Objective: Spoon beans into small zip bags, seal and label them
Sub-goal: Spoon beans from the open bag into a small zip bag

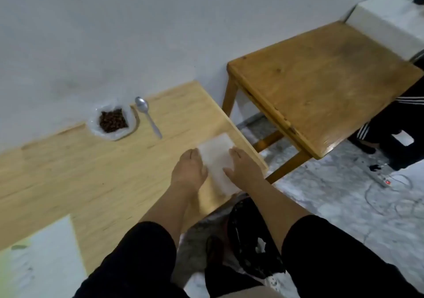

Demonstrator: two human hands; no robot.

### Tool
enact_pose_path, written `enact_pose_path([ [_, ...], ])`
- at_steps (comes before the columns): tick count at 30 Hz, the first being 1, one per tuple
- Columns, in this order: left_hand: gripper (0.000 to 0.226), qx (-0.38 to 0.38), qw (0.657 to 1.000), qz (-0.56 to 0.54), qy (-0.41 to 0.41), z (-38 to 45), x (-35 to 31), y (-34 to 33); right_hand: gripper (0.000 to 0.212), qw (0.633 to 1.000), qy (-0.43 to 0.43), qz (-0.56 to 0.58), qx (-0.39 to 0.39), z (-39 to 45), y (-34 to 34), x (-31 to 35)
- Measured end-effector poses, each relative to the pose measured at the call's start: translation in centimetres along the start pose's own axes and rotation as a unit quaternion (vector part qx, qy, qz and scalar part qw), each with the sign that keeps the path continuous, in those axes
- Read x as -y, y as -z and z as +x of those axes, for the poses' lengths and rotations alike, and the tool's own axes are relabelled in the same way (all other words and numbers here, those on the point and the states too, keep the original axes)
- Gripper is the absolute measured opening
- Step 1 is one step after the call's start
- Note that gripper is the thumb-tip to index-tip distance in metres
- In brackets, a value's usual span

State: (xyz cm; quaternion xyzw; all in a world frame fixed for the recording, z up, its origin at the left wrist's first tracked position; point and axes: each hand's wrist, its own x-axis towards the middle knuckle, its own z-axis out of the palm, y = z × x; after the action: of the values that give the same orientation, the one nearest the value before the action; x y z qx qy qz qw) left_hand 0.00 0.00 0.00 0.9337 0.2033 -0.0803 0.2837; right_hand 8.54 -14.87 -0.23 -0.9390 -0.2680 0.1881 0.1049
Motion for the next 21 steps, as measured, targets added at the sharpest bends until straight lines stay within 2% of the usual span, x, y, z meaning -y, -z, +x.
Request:
enact_pose_path([
  [5, 0.067, 0.001, 0.999, -0.022, 0.048, 1.7, -0.8, -1.2, 0.069, 0.999, 0.018, 0.021, 0.028, 0.9, -1.7, -1.4],
  [9, 0.060, -0.050, 0.997, 0.001, 0.057, 2.2, -0.7, -2.2, 0.069, 0.998, 0.021, 0.051, 0.012, 0.9, -2.4, -1.8],
  [12, 0.048, -0.100, 0.992, -0.043, 0.061, 2.5, -0.6, -2.9, 0.070, 0.998, 0.027, 0.053, 0.001, 0.9, -2.8, -1.9],
  [17, 0.046, -0.118, 0.980, -0.127, 0.095, 3.4, -0.5, -3.1, 0.071, 0.998, 0.032, 0.058, -0.022, 0.9, -2.8, -2.0],
  [21, 0.040, -0.141, 0.973, -0.153, 0.095, 3.7, -0.5, -3.4, 0.072, 0.996, 0.045, 0.060, -0.037, 0.7, -2.8, -2.0],
])
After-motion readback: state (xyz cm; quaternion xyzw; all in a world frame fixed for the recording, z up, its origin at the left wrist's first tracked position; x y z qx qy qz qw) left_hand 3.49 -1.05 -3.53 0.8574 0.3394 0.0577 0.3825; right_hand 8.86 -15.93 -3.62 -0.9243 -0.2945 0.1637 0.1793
